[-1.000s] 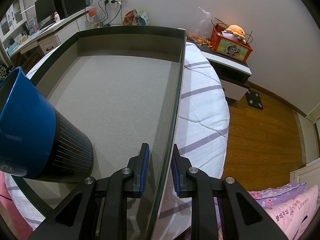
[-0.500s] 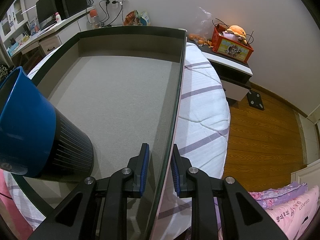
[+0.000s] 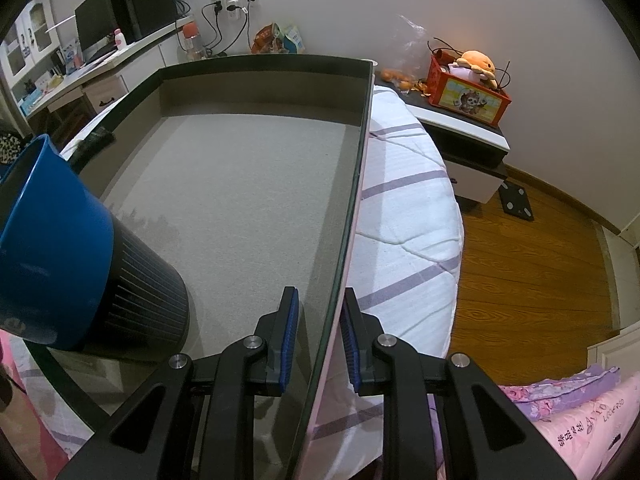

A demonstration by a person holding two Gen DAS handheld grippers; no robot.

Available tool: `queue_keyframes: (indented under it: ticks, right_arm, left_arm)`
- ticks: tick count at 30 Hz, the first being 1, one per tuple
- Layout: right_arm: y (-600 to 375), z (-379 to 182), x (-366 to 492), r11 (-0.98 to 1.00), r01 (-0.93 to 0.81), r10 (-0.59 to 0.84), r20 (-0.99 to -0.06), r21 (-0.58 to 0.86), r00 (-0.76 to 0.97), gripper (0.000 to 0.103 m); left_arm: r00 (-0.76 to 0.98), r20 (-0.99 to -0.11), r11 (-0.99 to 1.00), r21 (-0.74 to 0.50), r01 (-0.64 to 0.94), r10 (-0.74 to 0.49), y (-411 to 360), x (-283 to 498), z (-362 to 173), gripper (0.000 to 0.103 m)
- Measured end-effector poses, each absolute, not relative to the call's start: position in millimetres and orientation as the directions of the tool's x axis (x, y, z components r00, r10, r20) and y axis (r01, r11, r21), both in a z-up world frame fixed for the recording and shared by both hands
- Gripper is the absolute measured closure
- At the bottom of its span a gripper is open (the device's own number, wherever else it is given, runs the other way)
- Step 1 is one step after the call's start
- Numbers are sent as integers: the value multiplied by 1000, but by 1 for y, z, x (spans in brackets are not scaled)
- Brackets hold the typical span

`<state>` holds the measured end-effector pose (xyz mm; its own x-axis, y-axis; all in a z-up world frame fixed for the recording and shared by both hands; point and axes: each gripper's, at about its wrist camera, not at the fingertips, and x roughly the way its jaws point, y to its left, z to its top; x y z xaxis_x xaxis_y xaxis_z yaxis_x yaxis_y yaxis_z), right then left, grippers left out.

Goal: Organize rigid objects
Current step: 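Carry the hair clip into the pink box with the left tool and release, then move the open left tool back over the bed toward the white charger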

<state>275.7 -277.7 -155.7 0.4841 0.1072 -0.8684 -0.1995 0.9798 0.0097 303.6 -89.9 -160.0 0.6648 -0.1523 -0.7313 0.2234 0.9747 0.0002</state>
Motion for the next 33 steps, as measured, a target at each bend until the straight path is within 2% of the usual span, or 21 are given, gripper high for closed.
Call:
queue_keyframes:
  ticks: [11,12,14,19,21,29,31,33]
  right_arm:
    - [-278,-156,276,980,-201,104,-869,5,484,80]
    - [-278,-156,276,980,-201,105,-869,6,484,80]
    - [-278,-156,276,980,-201,104,-869,5,483,80]
    - [-279,-156,276,980,-200,104,-871,7,481,80]
    - [-278,-156,276,980,-199,101,-871,4,480,80]
    - [-276,-156,278,982,-190,88,-875,-5,476,80]
    - [-277,-156,278,982,-188,87,-875,-5,476,80]
    - [-275,-156,278,982,-187,84,-875,-8,476,80]
  left_arm:
    - [645,-750,975,6,224,-144,-97,311,-169,83]
    - [647,-749,975,5,221,-143,-96,310,-169,80]
    - [654,-742,975,2,222,-147,-94,309,-166,62]
    - [681,-710,970,-6,245,-177,-90,296,-153,34]
    - [693,-697,969,-10,246,-183,-86,289,-146,29]
    - [759,-635,981,8,196,-147,-58,262,-121,24]
    - [768,-627,983,16,183,-132,-48,256,-117,18]
    - [779,-617,986,24,162,-113,-38,250,-115,17]
